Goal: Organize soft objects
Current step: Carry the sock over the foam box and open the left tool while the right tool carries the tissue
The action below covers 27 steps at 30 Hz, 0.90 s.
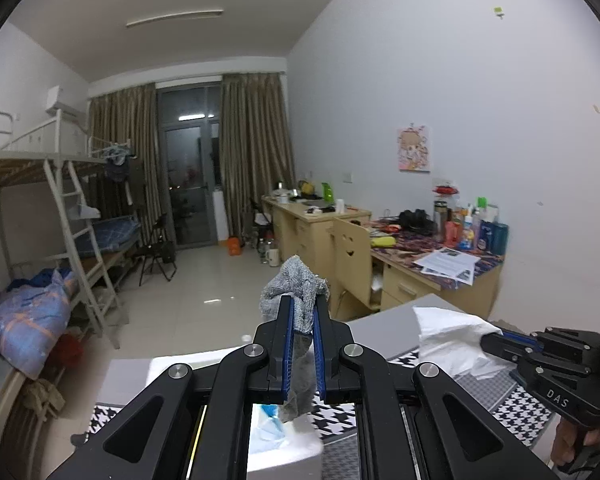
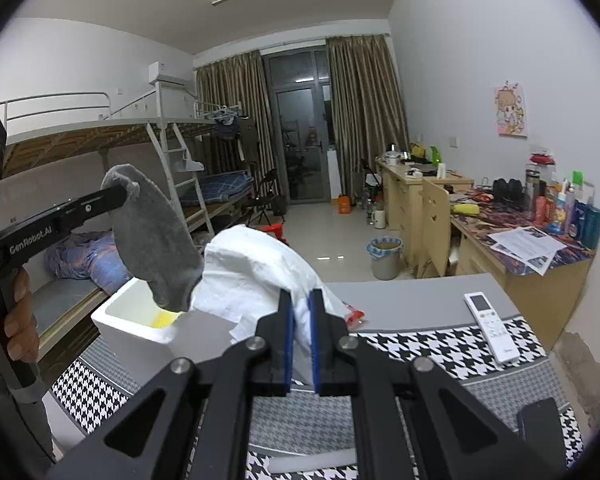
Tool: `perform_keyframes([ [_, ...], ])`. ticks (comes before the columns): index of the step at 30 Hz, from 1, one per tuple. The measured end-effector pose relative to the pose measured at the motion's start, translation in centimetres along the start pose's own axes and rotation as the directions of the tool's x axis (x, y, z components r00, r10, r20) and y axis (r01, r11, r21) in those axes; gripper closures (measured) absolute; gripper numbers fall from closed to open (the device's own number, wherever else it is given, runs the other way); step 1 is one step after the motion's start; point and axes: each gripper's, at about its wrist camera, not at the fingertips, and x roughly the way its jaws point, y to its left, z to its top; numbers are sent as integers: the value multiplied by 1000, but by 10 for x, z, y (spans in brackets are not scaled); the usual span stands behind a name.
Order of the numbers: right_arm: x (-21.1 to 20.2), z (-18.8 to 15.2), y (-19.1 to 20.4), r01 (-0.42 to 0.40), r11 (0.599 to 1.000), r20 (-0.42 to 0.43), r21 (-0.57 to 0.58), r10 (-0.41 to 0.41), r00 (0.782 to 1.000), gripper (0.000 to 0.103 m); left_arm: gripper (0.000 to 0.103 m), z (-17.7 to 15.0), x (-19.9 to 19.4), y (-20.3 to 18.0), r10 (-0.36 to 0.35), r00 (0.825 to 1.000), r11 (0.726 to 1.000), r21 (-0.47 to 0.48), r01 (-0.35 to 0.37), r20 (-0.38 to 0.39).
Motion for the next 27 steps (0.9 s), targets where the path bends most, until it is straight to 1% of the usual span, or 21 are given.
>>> perform_keyframes([
  [3,6,2,4,-21,1000,-2,-5,21,1000,94,93,0,4,9,40,999,999,-9,-40,-4],
  [8,15,5,12,-54,998,-11,-15,54,998,93,93,-7,11,23,76,997,996,-33,-77,-34],
  [12,22,6,20,-81,996,-15,-22,81,997,94,93,-14,18,30,121,991,992,-34,-123,-62],
  [20,33,7,32,-119,992,-32,-36,118,992,94,93,-25,30,47,143,983,987,-60,-151,-119],
  [27,46,7,40,-119,992,-55,-38,116,992,94,93,-38,46,62,127,975,986,-85,-144,-181],
])
